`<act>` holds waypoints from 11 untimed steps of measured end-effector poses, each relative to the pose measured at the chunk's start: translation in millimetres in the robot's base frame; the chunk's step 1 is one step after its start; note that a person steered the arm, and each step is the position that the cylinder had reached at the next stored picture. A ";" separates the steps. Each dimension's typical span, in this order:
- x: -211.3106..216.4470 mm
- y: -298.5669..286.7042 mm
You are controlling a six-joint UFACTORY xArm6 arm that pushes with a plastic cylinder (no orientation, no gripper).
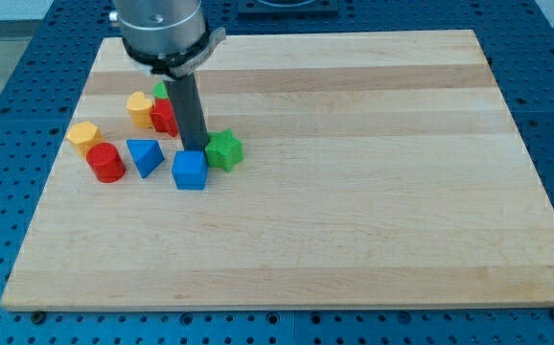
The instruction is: Slide the green circle towards down and up
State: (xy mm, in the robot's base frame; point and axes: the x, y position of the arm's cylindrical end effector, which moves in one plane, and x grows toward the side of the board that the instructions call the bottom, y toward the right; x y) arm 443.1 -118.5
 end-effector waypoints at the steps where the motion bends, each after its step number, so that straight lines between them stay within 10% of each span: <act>1: 8.9 7.5; 6: -250.7 101.0; 9: -180.6 -46.1; 11: -31.9 -53.9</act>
State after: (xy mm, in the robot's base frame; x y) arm 411.2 -172.4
